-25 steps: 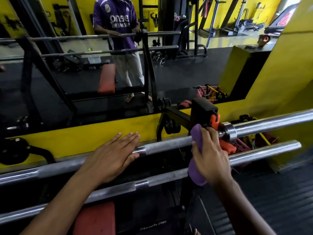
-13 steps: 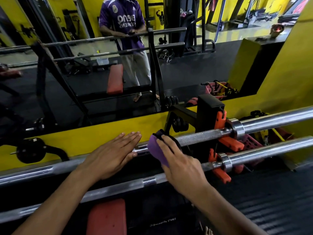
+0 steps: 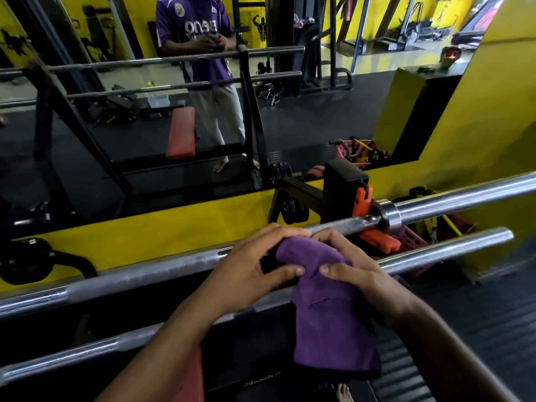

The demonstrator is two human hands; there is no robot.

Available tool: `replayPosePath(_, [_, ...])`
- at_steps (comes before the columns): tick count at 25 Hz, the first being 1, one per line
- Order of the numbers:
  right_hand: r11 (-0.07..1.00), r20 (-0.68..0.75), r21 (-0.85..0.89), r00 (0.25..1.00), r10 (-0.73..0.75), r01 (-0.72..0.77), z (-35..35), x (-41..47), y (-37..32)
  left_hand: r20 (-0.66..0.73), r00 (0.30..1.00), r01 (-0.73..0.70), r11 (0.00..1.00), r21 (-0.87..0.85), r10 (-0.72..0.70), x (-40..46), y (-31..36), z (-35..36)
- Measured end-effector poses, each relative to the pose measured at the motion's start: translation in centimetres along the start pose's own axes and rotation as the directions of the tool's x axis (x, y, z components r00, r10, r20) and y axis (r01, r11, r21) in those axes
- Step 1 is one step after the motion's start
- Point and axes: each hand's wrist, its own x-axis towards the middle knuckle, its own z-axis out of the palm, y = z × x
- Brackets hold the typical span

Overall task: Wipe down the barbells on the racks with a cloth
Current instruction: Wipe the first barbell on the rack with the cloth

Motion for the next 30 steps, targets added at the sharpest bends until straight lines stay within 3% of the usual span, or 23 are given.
replayPosePath(3, [1.000, 0.058, 0.028, 0.998, 0.006, -0.007, -0.2, -1.5, 0.5, -0.069, 0.998, -0.003, 1.000, -0.011, 0.002, 0.5, 0.0, -0.1])
replayPosePath(5, [0.989, 0.085, -0.137, 0.996, -0.041, 0.053, -0.2, -2.8, 0.9, -0.100, 0.993, 0.058, 0.997, -0.059, -0.064, 0.3, 0.1, 0.1])
replayPosePath(8, [0.938, -0.103, -0.332, 0.984, -0.143, 0.101, 0.9, -3.4, 2.6, -0.136, 0.983, 0.116, 0.991, -0.059, -0.123, 0.5, -0.1, 0.5])
replayPosePath(9, [0.954, -0.171, -0.282, 0.974, -0.151, 0.099, 1.5, -3.5, 3.1, -0.134, 0.982, 0.124, 0.990, -0.063, -0.131, 0.7, -0.2, 0.7])
replayPosePath(11, [1.000, -0.313, 0.012, 0.949, 0.023, -0.020, 2.2, -3.5, 3.6, -0.108, 0.981, 0.150, 0.983, -0.106, -0.161, 0.8, -0.4, 1.2])
replayPosePath(13, [0.922, -0.446, 0.366, 0.846, 0.291, -0.125, 2.0, -3.4, 3.8, -0.081, 0.976, 0.189, 0.972, -0.139, -0.202, 0.7, -1.0, 1.3])
replayPosePath(15, [0.888, -0.568, 0.444, 0.730, 0.380, -0.117, 1.3, -3.5, 2.9, -0.127, 0.971, 0.194, 0.977, -0.090, -0.205, 0.4, -1.6, 1.1])
replayPosePath(18, [0.954, -0.760, 0.295, 0.593, 0.266, -0.049, 0.1, -3.5, 0.0, -0.302, 0.950, 0.111, 0.989, 0.101, -0.076, -0.3, -2.1, -0.3])
replayPosePath(20, [0.998, -0.809, 0.029, 0.587, -0.011, 0.058, -0.8, -3.3, -1.6, -0.353, 0.936, 0.099, 0.963, 0.250, -0.005, -1.0, -2.5, -1.8])
replayPosePath(21, [0.982, -0.791, -0.186, 0.590, -0.161, 0.019, -1.3, -3.0, -1.8, -0.336, 0.942, 0.128, 0.931, 0.341, -0.007, -1.6, -2.9, -2.5])
replayPosePath(23, [0.836, -0.695, -0.527, 0.645, -0.318, -0.155, -2.2, -1.2, -1.0, -0.222, 0.974, 0.179, 0.775, 0.606, -0.051, -2.8, -4.1, -3.8])
replayPosePath(26, [0.542, -0.532, -0.791, 0.759, -0.377, -0.285, -2.3, 2.7, 1.0, -0.008, 0.986, 0.104, 0.568, 0.816, -0.169, -4.3, -6.0, -5.0])
replayPosePath(28, [0.412, -0.501, -0.846, 0.768, -0.398, -0.339, -2.7, 4.1, 1.9, 0.095, 0.974, 0.031, 0.540, 0.841, -0.205, -4.6, -6.7, -6.0])
replayPosePath(30, [0.360, -0.485, -0.868, 0.740, -0.466, -0.342, -3.1, 4.4, 2.2, 0.194, 0.954, -0.025, 0.584, 0.811, -0.229, -4.2, -7.0, -7.3])
